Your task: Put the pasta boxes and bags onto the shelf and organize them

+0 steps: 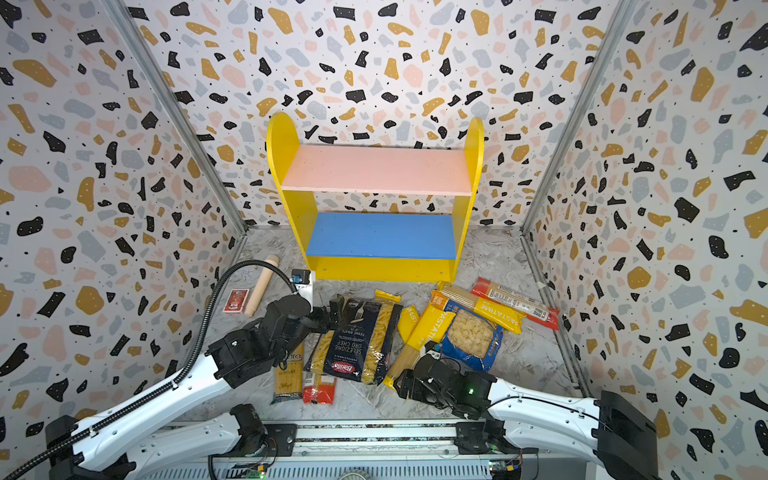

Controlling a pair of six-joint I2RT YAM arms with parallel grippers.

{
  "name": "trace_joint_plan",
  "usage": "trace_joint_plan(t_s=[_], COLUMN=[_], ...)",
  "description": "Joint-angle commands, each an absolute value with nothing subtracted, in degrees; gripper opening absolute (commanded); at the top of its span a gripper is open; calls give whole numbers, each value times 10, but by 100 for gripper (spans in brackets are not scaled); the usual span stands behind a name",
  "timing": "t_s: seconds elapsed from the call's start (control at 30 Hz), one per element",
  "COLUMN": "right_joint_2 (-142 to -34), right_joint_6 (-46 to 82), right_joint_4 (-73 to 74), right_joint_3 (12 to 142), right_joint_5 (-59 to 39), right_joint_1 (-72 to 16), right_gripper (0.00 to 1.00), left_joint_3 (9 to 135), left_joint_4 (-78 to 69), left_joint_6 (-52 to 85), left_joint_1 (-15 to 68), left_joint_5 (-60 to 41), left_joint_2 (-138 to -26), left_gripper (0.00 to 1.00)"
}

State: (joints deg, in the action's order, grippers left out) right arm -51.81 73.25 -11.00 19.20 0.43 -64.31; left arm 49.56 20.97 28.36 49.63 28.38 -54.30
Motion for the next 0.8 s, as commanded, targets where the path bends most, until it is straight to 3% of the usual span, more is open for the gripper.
trace_joint_plan(t_s=[0.0,0.3,0.77], right_joint_2=[-527,-578,-770], right_joint_6=[727,694,696], right_joint_4=[-86,39,182], right_joint_3=[185,145,149], right_joint_5=[9,-29,-62], right_joint_1=[-629,-569,-559], right_gripper=[89,91,89], left_joint_3=[521,521,507], left_joint_4=[207,223,239], left_joint_6=[285,281,283], left_joint_1=[499,499,499], left_joint_5=[280,289,297], left_joint_2=[-545,-533,-529], left_gripper=[100,100,99])
